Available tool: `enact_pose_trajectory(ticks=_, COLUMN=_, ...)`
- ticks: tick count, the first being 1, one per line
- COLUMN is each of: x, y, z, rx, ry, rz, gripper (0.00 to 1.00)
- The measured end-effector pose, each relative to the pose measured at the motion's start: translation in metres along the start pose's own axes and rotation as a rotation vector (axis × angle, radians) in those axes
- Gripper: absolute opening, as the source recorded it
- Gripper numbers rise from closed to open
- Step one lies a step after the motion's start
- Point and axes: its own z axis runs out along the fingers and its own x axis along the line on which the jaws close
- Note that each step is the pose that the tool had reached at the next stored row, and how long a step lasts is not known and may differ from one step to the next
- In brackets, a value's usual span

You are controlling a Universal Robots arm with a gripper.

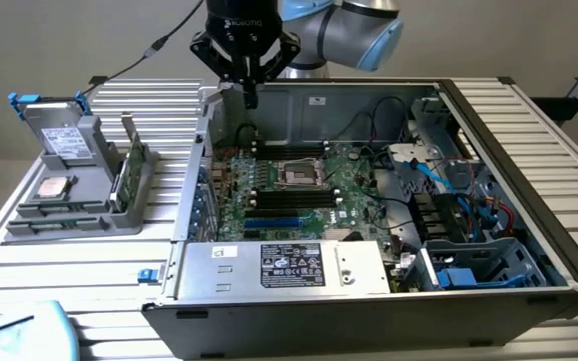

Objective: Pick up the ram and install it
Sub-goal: 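Reach for the ram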

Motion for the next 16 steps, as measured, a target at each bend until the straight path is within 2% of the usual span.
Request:
enact_pose_trajectory(ticks=3, x=0.001, y=0.0, z=0.0, rx=0.0, ry=0.0, rz=0.0, gripper=0.1)
enact_pose_trajectory(ticks=4, x=0.004, y=0.0002, z=0.0, rx=-0.0001, ry=0.0, rz=0.0, gripper=0.1)
enact_pose_trajectory(ticks=16, x=0.059, y=0.0038, z=-0.0002, rx=0.0, ry=0.0001, rz=0.0, gripper=0.1)
